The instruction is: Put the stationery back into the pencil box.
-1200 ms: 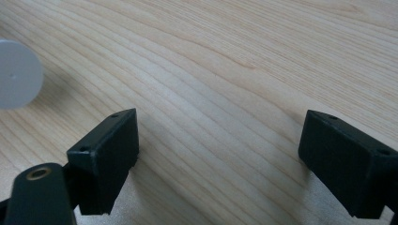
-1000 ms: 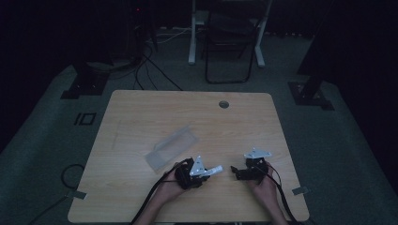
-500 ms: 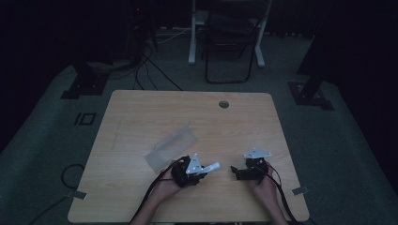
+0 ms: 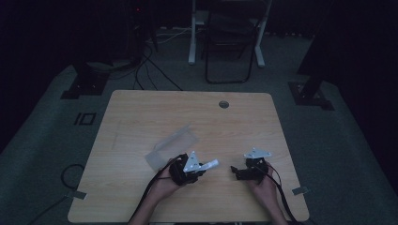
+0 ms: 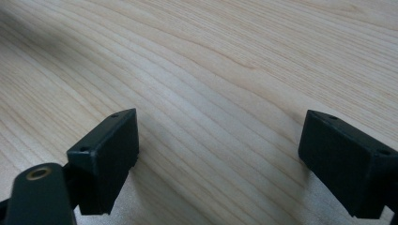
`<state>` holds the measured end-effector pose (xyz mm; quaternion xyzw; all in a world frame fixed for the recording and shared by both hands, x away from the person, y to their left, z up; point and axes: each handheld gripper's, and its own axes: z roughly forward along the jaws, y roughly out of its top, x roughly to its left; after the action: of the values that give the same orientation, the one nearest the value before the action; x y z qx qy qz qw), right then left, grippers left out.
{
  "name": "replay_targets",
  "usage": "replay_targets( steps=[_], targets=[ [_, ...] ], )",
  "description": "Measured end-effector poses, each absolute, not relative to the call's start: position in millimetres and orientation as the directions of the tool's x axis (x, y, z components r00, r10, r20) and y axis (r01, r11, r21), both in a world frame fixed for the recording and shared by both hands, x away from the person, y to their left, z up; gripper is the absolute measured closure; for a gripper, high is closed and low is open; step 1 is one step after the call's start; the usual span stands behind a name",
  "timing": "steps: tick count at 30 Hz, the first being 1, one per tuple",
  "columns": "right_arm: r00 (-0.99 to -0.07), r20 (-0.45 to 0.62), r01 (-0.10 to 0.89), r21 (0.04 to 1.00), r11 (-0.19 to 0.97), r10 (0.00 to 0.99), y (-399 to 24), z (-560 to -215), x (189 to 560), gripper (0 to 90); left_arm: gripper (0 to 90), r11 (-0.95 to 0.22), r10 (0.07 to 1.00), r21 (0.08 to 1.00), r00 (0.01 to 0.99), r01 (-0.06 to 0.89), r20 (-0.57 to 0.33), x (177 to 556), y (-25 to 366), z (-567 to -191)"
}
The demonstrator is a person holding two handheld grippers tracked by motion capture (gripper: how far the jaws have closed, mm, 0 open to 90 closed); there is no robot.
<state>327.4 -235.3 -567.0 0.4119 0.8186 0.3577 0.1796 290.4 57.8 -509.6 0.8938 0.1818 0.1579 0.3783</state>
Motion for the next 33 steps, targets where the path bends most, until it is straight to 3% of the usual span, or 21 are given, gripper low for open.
replay_targets(
  steps=[33],
  targets=[
    [-0.596,0.000,0.546,0.734,0.405,0.803,-235.3,-567.0,327.4,12.6,71.2,-0.617,0.487,0.755,0.861,0.220,0.146,297.5,73.9,-499.1]
  ],
)
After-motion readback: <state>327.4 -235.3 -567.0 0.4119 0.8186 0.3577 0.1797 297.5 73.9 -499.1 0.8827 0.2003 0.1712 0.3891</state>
